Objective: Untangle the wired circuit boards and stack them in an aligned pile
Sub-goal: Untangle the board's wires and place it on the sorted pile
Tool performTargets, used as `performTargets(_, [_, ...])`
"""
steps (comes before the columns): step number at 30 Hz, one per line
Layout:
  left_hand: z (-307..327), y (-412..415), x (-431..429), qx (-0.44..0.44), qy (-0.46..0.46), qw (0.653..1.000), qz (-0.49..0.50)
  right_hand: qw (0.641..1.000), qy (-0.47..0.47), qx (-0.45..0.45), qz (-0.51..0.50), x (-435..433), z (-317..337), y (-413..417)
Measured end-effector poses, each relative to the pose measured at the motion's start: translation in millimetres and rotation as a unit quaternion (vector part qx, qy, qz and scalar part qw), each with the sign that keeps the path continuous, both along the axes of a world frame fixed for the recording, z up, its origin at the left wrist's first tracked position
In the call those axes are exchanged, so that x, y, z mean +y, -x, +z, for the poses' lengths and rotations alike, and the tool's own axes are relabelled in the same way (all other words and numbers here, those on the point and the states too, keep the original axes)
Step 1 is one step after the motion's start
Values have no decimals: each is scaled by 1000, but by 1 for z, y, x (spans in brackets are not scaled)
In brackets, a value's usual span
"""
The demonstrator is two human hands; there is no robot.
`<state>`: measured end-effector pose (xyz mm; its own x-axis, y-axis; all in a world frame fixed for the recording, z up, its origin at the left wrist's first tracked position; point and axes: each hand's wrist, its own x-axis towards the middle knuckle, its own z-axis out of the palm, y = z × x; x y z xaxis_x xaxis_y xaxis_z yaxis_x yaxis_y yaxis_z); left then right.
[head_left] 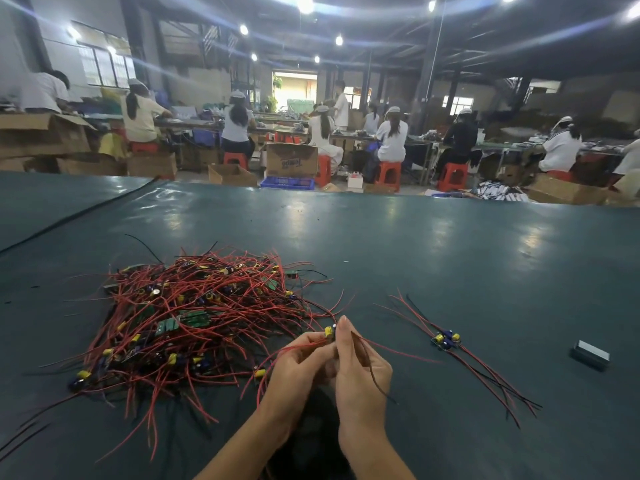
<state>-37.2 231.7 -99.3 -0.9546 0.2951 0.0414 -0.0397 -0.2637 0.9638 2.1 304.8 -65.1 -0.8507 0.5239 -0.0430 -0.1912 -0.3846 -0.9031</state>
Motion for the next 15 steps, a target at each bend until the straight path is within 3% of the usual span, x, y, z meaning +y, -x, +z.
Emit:
performTargets(2, [-1, 0, -1, 33, 37, 998, 34, 1000, -14, 9, -3, 0, 2, -1])
performTargets(11, [13, -10, 2, 83, 48, 991, 89, 991, -128, 33, -6, -3, 2, -6])
performTargets(15, [17, -9, 1, 32, 7, 995, 97, 994, -101, 19, 22, -2, 5, -5])
